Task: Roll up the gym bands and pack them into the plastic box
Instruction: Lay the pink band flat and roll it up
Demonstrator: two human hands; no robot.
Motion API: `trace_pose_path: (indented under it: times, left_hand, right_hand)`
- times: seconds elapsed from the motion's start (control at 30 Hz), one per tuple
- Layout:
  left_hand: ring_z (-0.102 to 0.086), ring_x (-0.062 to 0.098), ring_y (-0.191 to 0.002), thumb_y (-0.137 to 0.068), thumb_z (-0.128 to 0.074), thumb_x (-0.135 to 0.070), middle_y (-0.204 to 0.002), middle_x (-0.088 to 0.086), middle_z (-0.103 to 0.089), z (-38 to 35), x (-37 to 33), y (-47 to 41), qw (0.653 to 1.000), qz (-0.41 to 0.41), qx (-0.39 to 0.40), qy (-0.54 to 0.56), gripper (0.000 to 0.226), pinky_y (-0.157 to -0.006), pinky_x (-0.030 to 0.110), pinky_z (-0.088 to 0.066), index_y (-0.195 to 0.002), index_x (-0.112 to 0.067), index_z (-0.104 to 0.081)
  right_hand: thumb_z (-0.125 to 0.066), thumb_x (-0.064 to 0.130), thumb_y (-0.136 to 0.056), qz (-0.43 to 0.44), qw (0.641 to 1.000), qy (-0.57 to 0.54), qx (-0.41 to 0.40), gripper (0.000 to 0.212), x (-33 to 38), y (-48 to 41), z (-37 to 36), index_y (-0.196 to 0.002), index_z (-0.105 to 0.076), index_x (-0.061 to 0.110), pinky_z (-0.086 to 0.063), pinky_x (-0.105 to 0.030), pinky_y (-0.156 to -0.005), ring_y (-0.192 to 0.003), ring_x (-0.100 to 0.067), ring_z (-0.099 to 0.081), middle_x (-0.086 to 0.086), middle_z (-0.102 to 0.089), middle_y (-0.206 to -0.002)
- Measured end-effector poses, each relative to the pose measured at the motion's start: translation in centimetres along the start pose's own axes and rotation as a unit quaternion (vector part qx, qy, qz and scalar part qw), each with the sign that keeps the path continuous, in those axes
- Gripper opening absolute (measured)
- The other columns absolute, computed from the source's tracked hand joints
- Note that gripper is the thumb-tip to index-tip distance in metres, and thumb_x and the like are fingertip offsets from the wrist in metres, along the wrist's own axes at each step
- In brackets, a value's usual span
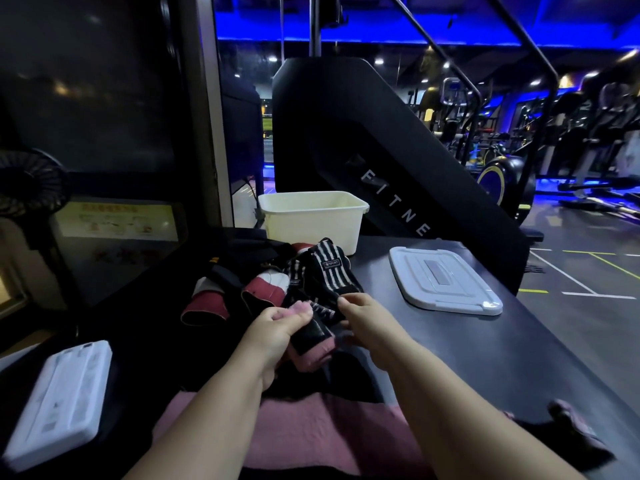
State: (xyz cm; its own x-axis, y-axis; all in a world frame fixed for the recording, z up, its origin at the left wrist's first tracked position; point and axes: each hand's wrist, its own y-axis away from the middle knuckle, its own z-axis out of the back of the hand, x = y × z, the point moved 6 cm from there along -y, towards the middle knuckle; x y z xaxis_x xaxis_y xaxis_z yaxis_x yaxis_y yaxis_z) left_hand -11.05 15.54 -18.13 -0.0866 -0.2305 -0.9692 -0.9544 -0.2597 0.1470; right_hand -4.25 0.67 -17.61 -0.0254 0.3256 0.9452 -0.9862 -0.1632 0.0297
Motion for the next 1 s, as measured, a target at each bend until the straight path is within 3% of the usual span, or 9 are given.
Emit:
trace_pose_path:
  times: [0.1,0.2,0.37,0.47,0.57,0.67,0.77,0.9,1.0]
  left_hand:
    - [-0.066,0.021,-0.093,-0.083,-0.075,-0.017,-0.104,0.006,-0.069,0.9,0.3,-0.3,0.998,0.01,0.013,-0.06,0.033,-0.073,0.032,-0.052,-0.109,-0.005,-0.058]
    - [-0.063,0.022,-0.076,-0.082,-0.074,-0.013,-0.085,0.008,-0.066,1.6,0.6,-0.7,0.997,0.028,0.024,-0.074,0.024,-0.062,0.031,-0.049,-0.095,-0.006,-0.055]
    - [-0.055,0.018,-0.066,-0.08,-0.071,-0.005,-0.066,0.002,-0.059,1.9,0.0,-1.3,0.994,0.021,0.066,-0.083,0.029,-0.061,0.032,-0.044,-0.074,-0.015,-0.045]
    - [-0.054,0.021,-0.072,-0.08,-0.069,-0.004,-0.071,0.004,-0.057,2.0,0.0,-1.3,0.993,0.022,0.094,-0.067,0.026,-0.065,0.035,-0.043,-0.077,-0.016,-0.045]
    - [-0.055,0.02,-0.068,-0.083,-0.064,-0.001,-0.071,0.006,-0.056,2.2,0.1,-1.3,0.993,0.025,0.108,-0.04,0.026,-0.063,0.033,-0.044,-0.076,-0.016,-0.045]
    - [-0.055,0.018,-0.062,-0.084,-0.059,0.002,-0.068,0.005,-0.055,2.3,0.1,-1.3,0.993,0.033,0.11,-0.011,0.026,-0.059,0.031,-0.045,-0.074,-0.016,-0.044]
    - [-0.053,0.015,-0.059,-0.084,-0.054,0.003,-0.066,0.003,-0.052,2.5,0.2,-1.5,0.994,0.043,0.098,0.035,0.026,-0.057,0.028,-0.045,-0.073,-0.017,-0.043]
    - [-0.053,0.014,-0.056,-0.085,-0.052,0.003,-0.062,0.001,-0.053,2.6,0.2,-1.5,0.993,0.046,0.093,0.063,0.026,-0.054,0.027,-0.047,-0.071,-0.017,-0.044]
    - [-0.054,0.015,-0.056,-0.085,-0.053,0.004,-0.062,0.002,-0.054,2.5,0.2,-1.5,0.994,0.038,0.093,0.039,0.025,-0.053,0.027,-0.048,-0.073,-0.016,-0.044]
  right_hand:
    - [-0.053,0.035,-0.096,-0.039,0.997,-0.048,0.054,0.025,-0.5,-0.4,-1.9,-0.086,-0.064,0.015,-0.05,-0.036,-0.071,-0.066,-0.016,-0.056,-0.001,-0.06,-0.078]
    - [-0.057,0.061,-0.073,-0.041,0.998,0.02,0.052,0.056,-1.0,-1.4,-2.5,-0.08,-0.064,0.006,-0.045,-0.037,-0.064,-0.06,-0.021,-0.049,-0.003,-0.053,-0.063]
    - [-0.057,0.068,-0.06,-0.051,0.997,0.051,0.01,0.065,-1.8,-3.2,-2.5,-0.098,-0.065,0.017,-0.056,-0.039,-0.074,-0.076,-0.025,-0.065,-0.009,-0.068,-0.089]
    - [-0.072,0.048,-0.077,-0.045,0.999,-0.028,0.003,0.049,-1.2,-2.9,-2.6,-0.106,-0.059,0.01,-0.049,-0.03,-0.055,-0.059,-0.013,-0.06,-0.005,-0.061,-0.081]
    - [-0.076,0.031,-0.083,-0.039,0.995,-0.089,0.017,0.047,-1.0,-2.7,-2.7,-0.12,-0.055,0.011,-0.047,-0.025,-0.052,-0.054,-0.007,-0.055,-0.001,-0.062,-0.082]
    - [-0.079,0.027,-0.08,-0.008,0.998,-0.068,0.015,0.026,-0.2,-2.1,-2.2,-0.1,-0.07,0.013,-0.05,-0.027,-0.059,-0.058,-0.008,-0.057,0.002,-0.066,-0.076]
    - [-0.076,0.025,-0.083,0.011,0.999,-0.037,-0.013,0.009,-0.1,-2.3,-1.3,-0.078,-0.071,0.019,-0.045,-0.021,-0.051,-0.054,-0.008,-0.055,0.003,-0.063,-0.068]
    - [-0.068,0.027,-0.085,0.011,0.997,0.041,-0.065,0.006,-0.7,-2.8,-0.2,-0.086,-0.067,0.021,-0.051,-0.034,-0.069,-0.069,-0.014,-0.058,0.003,-0.064,-0.077]
    - [-0.065,0.045,-0.072,-0.005,0.998,0.006,-0.059,0.032,-0.8,-3.1,0.4,-0.095,-0.064,0.022,-0.057,-0.045,-0.085,-0.09,-0.021,-0.066,-0.003,-0.069,-0.094]
